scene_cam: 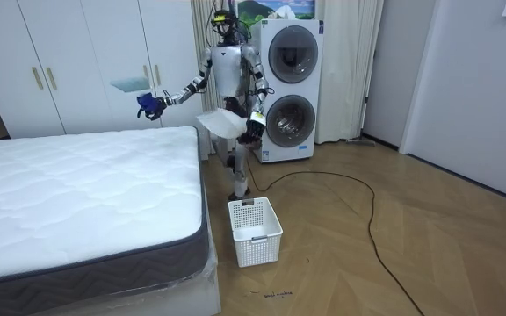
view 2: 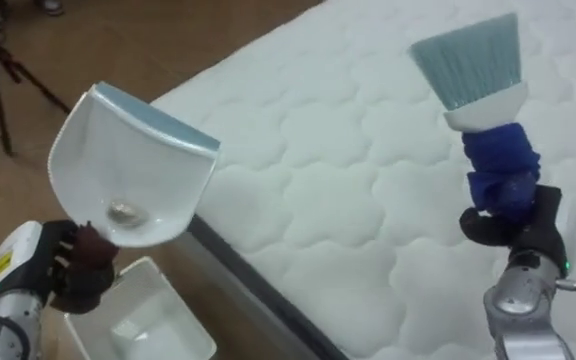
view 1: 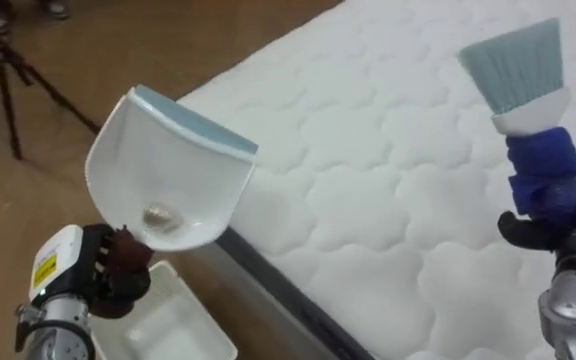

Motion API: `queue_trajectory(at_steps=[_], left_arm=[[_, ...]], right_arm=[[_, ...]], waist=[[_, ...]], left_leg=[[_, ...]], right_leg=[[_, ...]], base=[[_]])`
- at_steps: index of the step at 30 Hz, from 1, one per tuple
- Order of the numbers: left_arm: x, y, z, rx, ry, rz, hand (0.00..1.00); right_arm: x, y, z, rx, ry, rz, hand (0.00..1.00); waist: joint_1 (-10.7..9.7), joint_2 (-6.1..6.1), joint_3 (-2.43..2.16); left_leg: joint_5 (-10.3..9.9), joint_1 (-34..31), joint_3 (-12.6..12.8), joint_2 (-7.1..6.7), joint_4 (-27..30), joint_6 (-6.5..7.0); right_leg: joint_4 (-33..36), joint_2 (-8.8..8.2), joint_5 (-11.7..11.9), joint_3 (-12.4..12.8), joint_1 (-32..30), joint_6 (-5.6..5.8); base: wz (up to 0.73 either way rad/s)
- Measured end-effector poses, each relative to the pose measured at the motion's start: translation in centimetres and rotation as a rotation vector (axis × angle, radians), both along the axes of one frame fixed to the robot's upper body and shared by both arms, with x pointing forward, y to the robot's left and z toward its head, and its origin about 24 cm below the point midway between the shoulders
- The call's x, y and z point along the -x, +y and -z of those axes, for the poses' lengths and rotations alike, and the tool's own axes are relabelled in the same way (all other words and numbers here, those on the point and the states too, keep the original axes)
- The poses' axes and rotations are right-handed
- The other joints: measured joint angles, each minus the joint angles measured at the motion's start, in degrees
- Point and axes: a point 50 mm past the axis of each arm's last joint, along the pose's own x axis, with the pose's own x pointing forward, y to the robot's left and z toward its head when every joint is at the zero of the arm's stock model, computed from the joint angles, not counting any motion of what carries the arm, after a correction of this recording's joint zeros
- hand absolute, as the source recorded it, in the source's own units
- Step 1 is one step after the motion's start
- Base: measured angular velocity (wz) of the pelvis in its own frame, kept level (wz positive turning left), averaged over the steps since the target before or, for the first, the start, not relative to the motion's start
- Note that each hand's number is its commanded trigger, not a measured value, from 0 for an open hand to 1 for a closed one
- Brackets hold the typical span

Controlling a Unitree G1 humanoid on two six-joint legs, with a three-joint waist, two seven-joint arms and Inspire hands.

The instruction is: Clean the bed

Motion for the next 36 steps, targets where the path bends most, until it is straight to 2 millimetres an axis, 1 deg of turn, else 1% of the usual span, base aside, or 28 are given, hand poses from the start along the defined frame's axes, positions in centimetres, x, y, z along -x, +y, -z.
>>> queue_trajectory(at_steps=[1,2,3,4,5,6,7,8,9,10,11,12,13,14,15,16,17,18,19,20,21,22,24,27,28,31,33,36], left_arm=[[-0.4,-0.1,-0.2,0.013,-0.016,-0.002,1.00],[-0.5,-0.2,-0.2,0.017,-0.019,-0.003,1.00],[-0.3,-0.1,-0.2,0.018,-0.018,-0.012,1.00],[-0.3,0.0,-0.2,0.020,-0.020,-0.020,1.00],[-0.4,0.0,-0.2,0.023,-0.023,-0.023,1.00],[-0.4,-0.1,-0.2,0.028,-0.022,-0.024,1.00],[-0.5,-0.3,-0.2,0.028,-0.026,-0.019,1.00],[-0.5,-0.2,-0.2,0.026,-0.026,-0.023,1.00],[-0.5,-0.3,-0.2,0.027,-0.022,-0.026,1.00],[-0.4,-0.3,-0.1,0.027,-0.014,-0.032,1.00],[-0.4,-0.2,-0.1,0.027,-0.014,-0.033,1.00],[-0.4,-0.2,-0.1,0.025,-0.016,-0.036,1.00],[-0.4,-0.2,-0.1,0.026,-0.018,-0.036,1.00],[-0.4,-0.2,-0.2,0.026,-0.020,-0.035,1.00],[-0.5,-0.2,-0.2,0.026,-0.023,-0.036,1.00],[-0.6,-0.2,-0.4,0.026,-0.030,-0.039,1.00],[-0.6,-0.1,-0.4,0.026,-0.032,-0.042,1.00],[-0.6,0.0,-0.4,0.031,-0.033,-0.045,1.00],[-0.6,-0.1,-0.4,0.043,-0.034,-0.047,1.00],[-0.6,-0.1,-0.4,0.045,-0.034,-0.047,1.00],[-0.6,0.0,-0.4,0.052,-0.029,-0.045,1.00],[-0.6,0.1,-0.4,0.060,-0.020,-0.040,1.00],[-0.6,0.0,-0.4,0.071,-0.012,-0.031,1.00],[-0.7,0.1,-0.6,0.073,-0.017,-0.028,1.00],[-0.7,0.0,-0.6,0.076,-0.014,-0.023,1.00],[-0.8,-0.1,-0.7,0.079,-0.014,-0.014,1.00],[-0.9,-0.2,-0.7,0.081,-0.013,-0.008,1.00],[-0.9,-0.4,-0.7,0.082,-0.010,0.000,1.00]], right_arm=[[0.1,-0.4,-0.2,0.003,-0.012,0.027,0.00],[0.1,-0.5,-0.3,0.006,-0.017,0.036,0.00],[0.1,-0.3,-0.1,0.004,-0.015,0.040,0.00],[0.3,-0.2,0.1,-0.002,-0.010,0.041,0.00],[0.4,-0.2,0.1,-0.003,-0.008,0.042,0.00],[0.7,-0.2,0.4,-0.008,0.005,0.051,0.00],[1.1,-0.3,0.7,-0.013,0.016,0.060,0.00],[1.1,-0.3,0.6,-0.019,0.012,0.064,0.00],[1.0,-0.4,0.6,-0.020,0.007,0.066,0.00],[1.0,-0.3,0.5,-0.023,-0.003,0.074,0.00],[1.0,-0.3,0.4,-0.022,-0.007,0.074,0.00],[1.0,-0.4,0.4,-0.018,-0.011,0.082,0.00],[1.0,-0.4,0.3,-0.010,-0.017,0.098,0.00],[1.0,-0.4,0.2,-0.005,-0.022,0.105,0.00],[1.0,-0.4,0.1,0.002,-0.029,0.114,0.00],[1.1,-0.3,0.2,0.002,-0.031,0.120,0.00],[1.1,-0.3,0.2,0.001,-0.032,0.124,0.00],[1.2,-0.2,0.4,0.002,-0.029,0.131,0.00],[1.5,-0.3,0.5,0.008,-0.025,0.147,0.00],[1.7,-0.3,0.5,0.011,-0.024,0.153,0.00],[2.0,-0.4,0.7,0.013,-0.025,0.165,0.00],[2.4,-0.4,0.9,0.014,-0.017,0.176,0.00],[2.9,-0.4,1.2,0.016,-0.004,0.185,0.00],[3.3,-0.4,1.4,0.016,0.002,0.183,0.00],[3.6,-0.4,1.4,0.017,0.004,0.179,0.00],[3.7,-0.3,1.4,0.009,0.009,0.165,0.00],[3.7,-0.3,1.5,-0.005,0.011,0.161,0.00],[3.6,-0.2,1.6,-0.012,0.010,0.163,0.00]], waist=[[-1.3,-0.20,0.05],[-1.5,-0.20,0.10],[-1.5,0.30,0.07],[-1.5,1.20,-0.27],[-1.3,1.63,-0.07],[-1.3,1.99,0.00],[-1.6,1.38,-0.09],[-1.8,0.69,-0.24],[-1.7,0.57,-0.22],[-0.7,0.52,-0.27],[-0.4,0.54,-0.29],[0.0,0.68,-0.38],[0.4,0.86,-0.64],[0.5,0.97,-0.72],[0.8,1.32,-0.91],[0.8,1.63,-0.99],[0.8,1.76,-0.96],[0.6,2.09,-0.76],[-0.1,1.92,-0.67],[-0.7,1.77,-0.68],[-1.7,1.46,-0.50],[-2.7,0.86,-0.63],[-2.6,0.40,-0.73],[-2.1,0.46,-0.73],[-2.0,0.35,-0.69],[-1.0,0.24,-0.62],[-1.3,-0.03,-0.37],[-1.8,-0.33,-0.19]], left_leg=[[1.1,-0.8,2.9,0.35,-0.5,-0.97],[-0.8,-1.5,7.4,1.96,2.6,-0.82],[-5.9,-1.5,13.7,6.58,9.7,-0.49],[-9.5,-1.0,17.0,10.63,14.7,-1.02],[-10.3,-1.0,17.5,11.78,15.0,-1.66],[-10.5,-0.3,17.4,11.35,13.0,-1.11],[-10.2,0.7,15.7,9.87,10.0,-0.08],[-9.3,1.3,14.8,8.66,8.3,1.08],[-9.0,1.5,14.5,8.31,7.8,1.32],[-8.7,1.7,14.1,7.90,7.2,1.45],[-8.6,1.7,13.4,7.45,7.0,1.53],[-8.3,1.6,12.7,7.04,6.8,1.82],[-7.8,1.7,11.4,6.13,5.8,2.22],[-7.5,1.8,11.0,5.78,5.3,2.42],[-6.9,2.1,9.6,5.30,4.5,2.79],[-6.5,2.3,8.3,5.21,3.7,3.34],[-6.1,2.5,7.7,5.18,3.2,3.31],[-5.3,3.2,5.6,4.87,2.2,3.02],[-4.7,3.8,3.7,4.36,1.8,2.94],[-4.5,3.8,2.7,4.04,1.8,2.94],[-4.4,3.9,0.1,3.27,2.6,2.82],[-4.5,4.0,-1.9,2.48,3.4,2.69],[-4.6,4.1,-3.8,1.98,4.0,2.19],[-3.9,3.6,-6.7,1.41,3.5,0.73],[-3.7,3.5,-6.9,1.44,3.2,0.55],[-3.8,2.7,-7.5,1.54,3.2,0.59],[-3.9,2.3,-8.6,1.17,3.3,0.51],[-4.2,1.4,-10.4,0.28,3.9,0.60]], right_leg=[[-0.7,-1.70,-0.2,-4.9,-0.3,0.08],[-0.7,-2.01,-0.4,-8.5,-0.4,0.19],[-0.2,-1.80,-0.4,-14.9,0.0,0.20],[1.1,-1.35,-0.5,-19.4,0.8,0.34],[2.1,-1.21,-0.6,-20.7,0.9,0.46],[4.1,-1.35,-0.7,-20.8,1.0,0.63],[5.2,-1.57,-0.8,-17.6,0.7,0.67],[5.4,-1.67,-0.9,-13.3,0.0,0.71],[5.5,-1.69,-0.9,-11.7,-0.5,0.74],[5.6,-1.74,-0.9,-9.7,-0.9,0.74],[5.6,-1.62,-0.9,-9.2,-0.9,0.75],[5.7,-1.60,-0.9,-8.6,-0.9,0.76],[6.7,-1.80,-0.9,-6.7,-1.2,0.77],[7.5,-2.00,-1.0,-5.5,-1.7,0.90],[9.0,-2.07,-1.5,-2.5,-2.8,1.74],[9.7,-1.93,-1.9,1.2,-5.1,1.84],[9.8,-2.07,-1.9,2.5,-6.4,1.86],[9.8,-2.99,-1.7,4.6,-9.0,2.15],[9.6,-4.22,-0.6,7.2,-11.3,2.70],[9.5,-5.10,0.5,8.3,-12.2,3.39],[8.9,-6.33,3.3,10.1,-13.0,3.96],[7.8,-6.79,5.7,11.5,-12.8,4.75],[6.9,-6.52,6.8,11.6,-11.8,4.74],[5.4,-4.92,6.7,11.6,-11.0,4.48],[5.0,-4.60,6.5,11.7,-10.7,4.21],[4.2,-3.84,6.5,11.7,-10.3,4.15],[4.2,-3.60,6.5,11.7,-9.9,3.48],[4.3,-3.22,5.6,12.6,-9.8,3.38]], base=[[1.28],[0.90],[0.55],[0.45],[0.51],[0.71],[0.91],[0.75],[0.39],[0.16],[0.23],[0.45],[0.47],[0.49],[0.45],[0.47],[0.63],[0.85],[0.96],[1.16],[1.28],[1.24],[0.85],[0.55],[0.49],[0.20],[0.33],[0.37]])
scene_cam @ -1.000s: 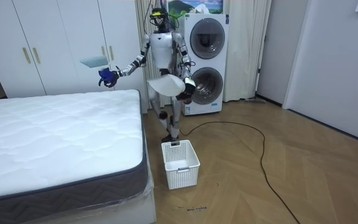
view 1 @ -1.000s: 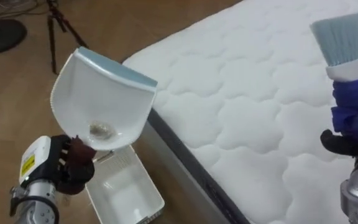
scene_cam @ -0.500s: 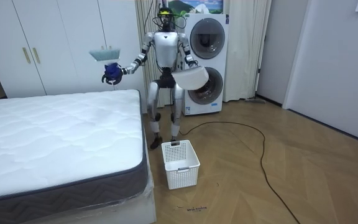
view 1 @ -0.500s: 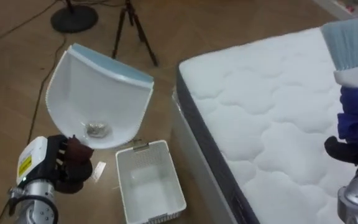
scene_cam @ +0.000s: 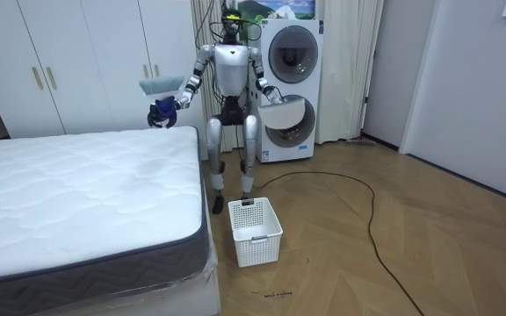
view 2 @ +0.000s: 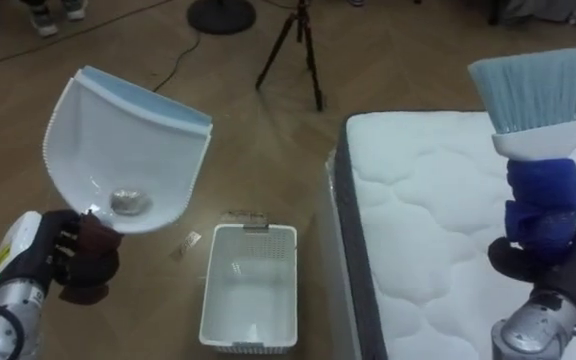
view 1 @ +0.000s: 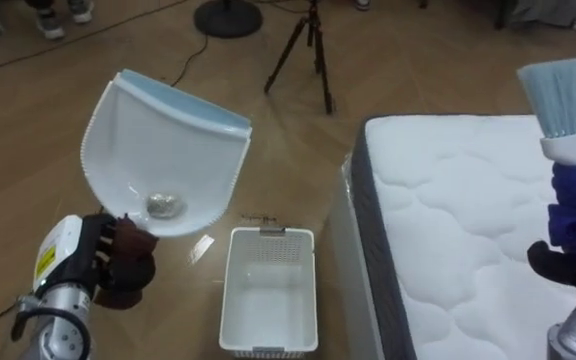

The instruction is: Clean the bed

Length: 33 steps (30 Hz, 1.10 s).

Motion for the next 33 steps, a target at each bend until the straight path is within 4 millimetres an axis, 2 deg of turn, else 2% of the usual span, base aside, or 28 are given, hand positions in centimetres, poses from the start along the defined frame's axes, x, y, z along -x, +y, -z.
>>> queue_trajectory(at_steps=[4,8,10,12,15,18,20,22,24,25,27,29,30,31,33], left_arm=[[0.0,0.1,0.0,-0.006,0.000,-0.001,1.00],[0.1,0.2,0.2,-0.015,0.017,-0.004,1.00],[0.2,0.8,0.7,-0.029,0.047,-0.016,1.00],[0.0,1.3,0.7,-0.043,0.056,-0.022,1.00],[-0.3,1.5,1.0,-0.052,0.074,-0.027,1.00],[-1.4,1.9,0.8,-0.075,0.083,-0.026,1.00],[-2.1,2.5,0.5,-0.129,0.101,-0.010,1.00],[-3.7,3.2,-0.6,-0.199,0.098,0.022,1.00],[-4.8,3.7,-1.7,-0.241,0.079,0.039,1.00],[-5.5,3.9,-2.4,-0.278,0.070,0.058,1.00],[-6.6,4.0,-3.3,-0.333,0.061,0.096,1.00],[-7.0,4.4,-3.9,-0.391,0.065,0.118,1.00],[-7.3,4.6,-4.3,-0.425,0.062,0.126,1.00],[-7.7,4.6,-4.6,-0.449,0.057,0.138,1.00],[-8.2,4.4,-5.0,-0.483,0.054,0.159,1.00]], right_arm=[[0.1,0.0,0.1,-0.016,-0.001,0.009,0.00],[0.2,-0.1,0.4,-0.022,0.017,0.008,0.00],[0.1,-0.2,0.7,-0.032,0.032,0.003,0.00],[0.2,-0.3,0.9,-0.030,0.045,0.005,0.00],[0.6,-0.4,1.3,-0.026,0.071,0.011,0.00],[0.6,-0.5,1.5,-0.026,0.079,0.016,0.00],[0.4,-0.5,1.6,-0.025,0.087,0.018,0.00],[0.3,-0.6,1.6,-0.021,0.091,0.022,0.00],[-0.2,-0.7,1.6,-0.020,0.094,0.023,0.00],[-0.4,-0.8,1.5,-0.015,0.090,0.023,0.00],[-0.4,-1.0,1.6,-0.010,0.100,0.025,0.00],[-0.3,-0.7,1.9,-0.004,0.123,0.007,0.00],[-0.3,-0.5,2.1,0.002,0.134,-0.009,0.00],[-0.3,-0.5,2.1,0.007,0.139,-0.017,0.00],[-0.1,-0.4,2.4,0.006,0.158,-0.021,0.00]], waist=[[0.3,0.58,0.17],[0.7,0.90,0.40],[0.9,1.38,0.80],[0.8,1.68,0.87],[0.8,2.22,1.05],[-0.1,2.44,1.19],[-1.0,2.67,1.34],[-3.2,3.47,1.51],[-3.3,3.82,1.68],[-3.8,4.54,2.06],[-4.0,5.28,2.14],[-4.3,5.44,2.16],[-5.0,5.97,2.18],[-5.8,6.82,2.35],[-6.3,7.33,2.36]], left_leg=[[-3.1,-3.2,-2.2,0.38,5.4,-0.40],[-4.2,-4.6,-3.1,0.27,7.9,-0.50],[-5.1,-5.3,-3.1,0.30,9.6,-0.63],[-5.7,-7.0,-3.5,0.26,11.1,-0.82],[-5.4,-9.0,-3.9,0.19,11.5,-1.21],[-4.2,-12.0,-3.9,0.08,11.5,-1.59],[-3.5,-13.5,-3.2,0.24,11.6,-1.81],[-2.8,-15.7,-0.4,1.27,11.6,-1.47],[-2.8,-17.2,0.5,1.38,12.1,-1.36],[-2.8,-18.4,0.4,1.19,12.6,-1.33],[-2.7,-19.8,1.1,0.96,13.0,-1.15],[-2.8,-20.3,2.5,0.82,13.2,-0.98],[-3.0,-21.1,3.7,0.87,13.7,-0.75],[-3.1,-22.1,5.0,1.27,14.3,-0.49],[-3.3,-22.8,6.6,1.68,14.8,-0.17]], right_leg=[[0.8,1.36,-1.4,0.7,-0.6,-0.18],[3.5,1.36,-3.0,0.9,-1.8,-0.29],[5.6,1.39,-4.3,2.4,-2.6,-0.39],[7.3,1.36,-5.5,2.1,-4.1,-0.55],[9.3,1.35,-5.9,2.6,-6.9,-0.94],[11.5,0.87,-6.4,2.1,-10.5,-1.48],[12.2,0.58,-6.7,1.8,-12.0,-1.85],[13.1,0.30,-7.4,1.1,-14.0,-1.93],[15.1,0.17,-7.8,2.2,-16.6,-1.99],[16.4,-0.18,-8.0,2.3,-18.0,-2.01],[18.6,-0.87,-8.5,2.8,-20.2,-1.95],[20.8,-1.74,-9.3,3.7,-21.9,-1.90],[21.8,-2.16,-9.9,3.7,-22.8,-1.99],[22.8,-2.48,-10.3,3.7,-23.7,-1.94],[24.2,-2.70,-11.0,4.7,-25.1,-1.74]], base=[[0.22],[0.17],[0.00],[0.10],[0.05],[0.07],[0.18],[0.32],[-0.03],[-0.09],[-0.07],[-0.11],[0.07],[0.12],[0.02]])
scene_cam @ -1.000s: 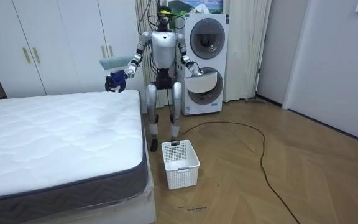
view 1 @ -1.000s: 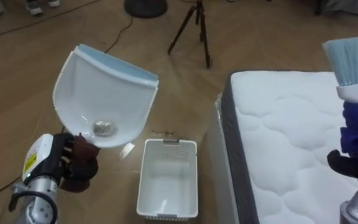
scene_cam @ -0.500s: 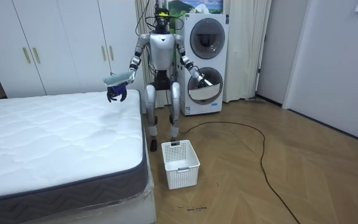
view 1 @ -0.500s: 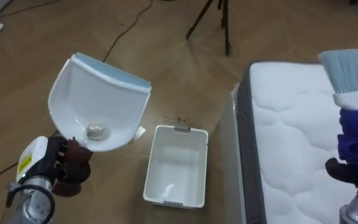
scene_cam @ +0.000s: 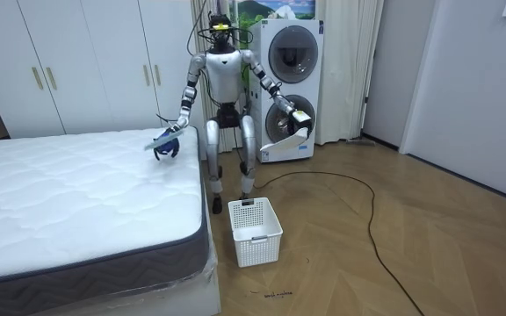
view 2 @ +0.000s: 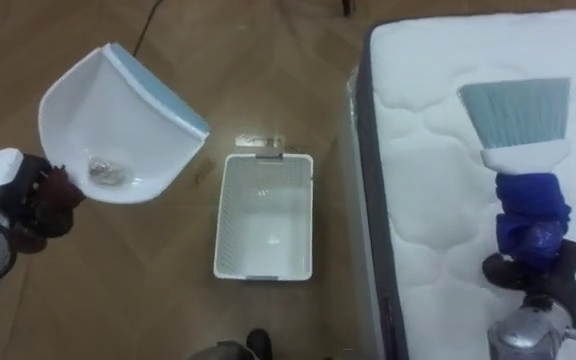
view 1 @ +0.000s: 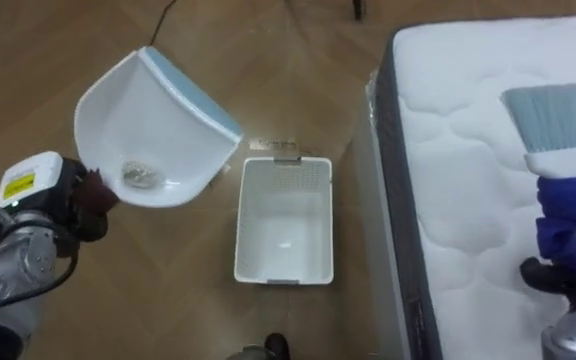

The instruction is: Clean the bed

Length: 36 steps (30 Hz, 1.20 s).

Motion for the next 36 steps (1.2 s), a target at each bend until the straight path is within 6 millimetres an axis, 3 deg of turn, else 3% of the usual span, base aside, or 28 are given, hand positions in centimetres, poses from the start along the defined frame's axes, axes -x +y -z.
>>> queue_trajectory(at_steps=[7,13,20,29,33,36], left_arm=[[0.2,0.5,0.0,-0.141,0.047,0.048,1.00],[0.6,0.9,0.4,-0.243,0.113,0.092,1.00],[0.8,1.0,1.0,-0.282,0.209,0.116,1.00],[2.1,3.1,1.7,-0.314,0.403,0.043,1.00],[2.5,3.7,1.9,-0.341,0.482,0.034,1.00],[2.4,4.0,1.8,-0.324,0.522,0.001,1.00]], right_arm=[[0.9,0.4,0.8,0.028,0.061,-0.044,0.00],[0.2,1.0,0.5,0.087,0.068,-0.120,0.00],[-0.4,1.4,0.1,0.122,0.063,-0.164,0.00],[-1.2,2.1,-0.5,0.156,0.042,-0.222,0.00],[-1.5,2.4,-0.8,0.172,0.036,-0.241,0.00],[-1.6,2.4,-1.0,0.187,0.030,-0.254,0.00]], waist=[[-2.5,2.01,-0.10],[-4.2,2.12,-0.10],[-4.3,2.40,-0.13],[-5.8,2.75,-0.15],[-6.9,4.03,-0.93],[-7.0,4.55,-0.96]], left_leg=[[-0.1,-1.6,0.9,-0.14,0.6,0.11],[-0.2,-3.0,1.8,-0.31,1.3,0.22],[-0.4,-4.6,2.8,0.20,2.5,-0.02],[-0.5,-5.5,4.4,0.04,2.8,-0.08],[-0.5,-5.4,4.8,-0.16,2.8,-0.10],[-0.5,-5.3,5.3,0.06,2.6,-0.13]], right_leg=[[1.9,-0.60,-0.9,0.6,-2.6,-0.13],[4.1,-0.88,-1.4,2.1,-5.1,-0.08],[6.0,-0.76,-2.3,3.1,-7.3,-0.51],[8.7,-1.53,-2.9,4.6,-10.0,-0.86],[9.2,-1.51,-3.5,5.2,-10.3,-0.73],[9.4,-1.36,-3.5,5.8,-10.6,-0.75]], base=[[-0.02],[-0.05],[-0.04],[-0.05],[0.00],[-0.08]])
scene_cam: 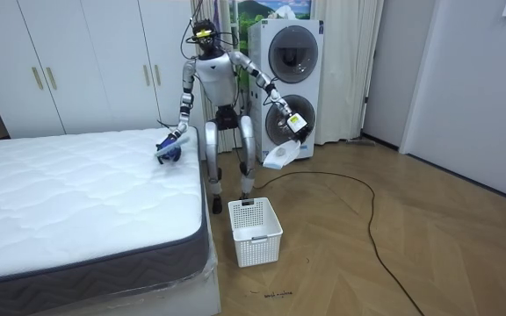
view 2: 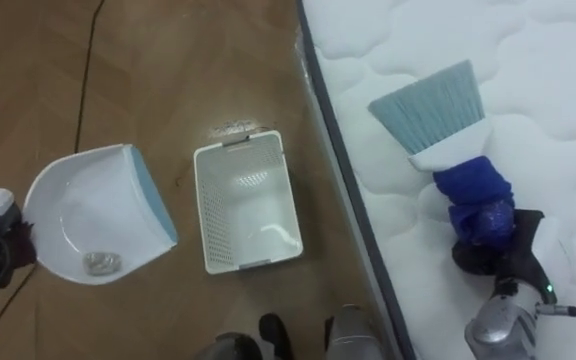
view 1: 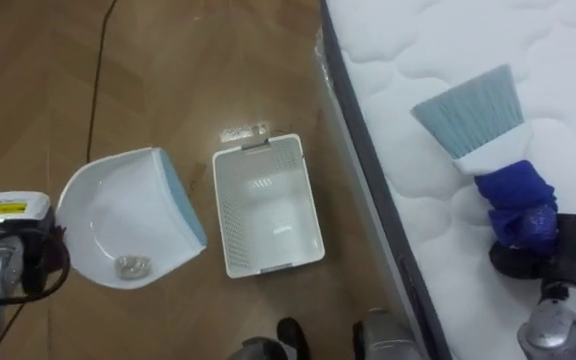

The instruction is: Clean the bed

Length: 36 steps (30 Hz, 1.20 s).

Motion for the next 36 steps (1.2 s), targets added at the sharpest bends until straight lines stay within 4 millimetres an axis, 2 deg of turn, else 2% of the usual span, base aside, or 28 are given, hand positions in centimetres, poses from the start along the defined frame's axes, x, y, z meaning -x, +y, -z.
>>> queue_trajectory(at_steps=[3,8,10,15,23,28,31,36], left_arm=[[0.2,0.8,0.1,-0.001,0.061,-0.059,1.00],[0.6,1.5,0.2,-0.002,0.122,-0.125,1.00],[0.8,1.8,0.3,0.003,0.157,-0.152,1.00],[1.0,1.8,0.4,0.016,0.202,-0.176,1.00],[0.1,2.0,-0.9,-0.027,0.261,-0.161,1.00],[-0.2,2.3,-1.6,-0.068,0.281,-0.149,1.00],[-0.1,2.9,-2.1,-0.090,0.282,-0.155,1.00],[-0.1,3.0,-2.3,-0.101,0.278,-0.154,1.00]], right_arm=[[-0.3,0.5,-0.3,-0.002,-0.012,-0.025,0.00],[-0.2,0.8,-0.2,0.003,-0.002,-0.032,0.00],[-0.1,0.8,-0.2,0.002,-0.001,-0.032,0.00],[0.1,0.8,-0.2,0.001,0.000,-0.033,0.00],[-0.2,1.1,-0.3,0.003,-0.004,-0.049,0.00],[-0.8,1.2,-0.9,0.005,-0.038,-0.063,0.00],[-1.5,1.5,-1.2,0.004,-0.055,-0.083,0.00],[-1.9,1.7,-1.4,0.004,-0.067,-0.097,0.00]], waist=[[0.0,0.02,0.01],[-0.1,0.01,0.01],[-0.1,0.01,0.01],[-0.2,-0.01,0.02],[-1.1,0.42,0.26],[-2.3,1.94,1.07],[-3.5,2.67,1.24],[-3.8,3.26,1.22]], left_leg=[[-0.1,0.1,0.8,0.49,-0.1,-0.23],[-0.4,0.1,1.2,0.87,0.0,-0.57],[-0.6,0.1,2.6,1.68,0.0,-0.37],[-0.8,0.0,2.6,1.72,0.0,-0.36],[-0.8,0.7,3.5,1.51,-0.6,-0.25],[-0.9,1.3,5.1,1.62,-0.9,-0.05],[-1.0,1.9,6.0,1.80,-0.9,0.10],[-1.2,3.2,7.9,1.99,-1.1,0.25]], right_leg=[[0.0,0.59,0.0,1.0,-0.4,-0.04],[-0.2,0.96,-0.1,1.0,-0.3,-0.34],[-0.3,1.10,-0.1,0.9,-0.3,-0.43],[-0.4,1.11,-0.2,0.9,-0.4,-0.48],[-0.2,0.69,-0.3,1.5,-0.4,-0.32],[0.4,0.47,-0.5,2.4,-0.5,-0.33],[0.8,0.37,-0.7,2.9,-0.5,-0.29],[1.6,0.33,-0.8,4.2,-0.3,-0.31]], base=[[-0.15],[-0.01],[0.00],[0.00],[-0.02],[-0.05],[-0.06],[-0.12]])
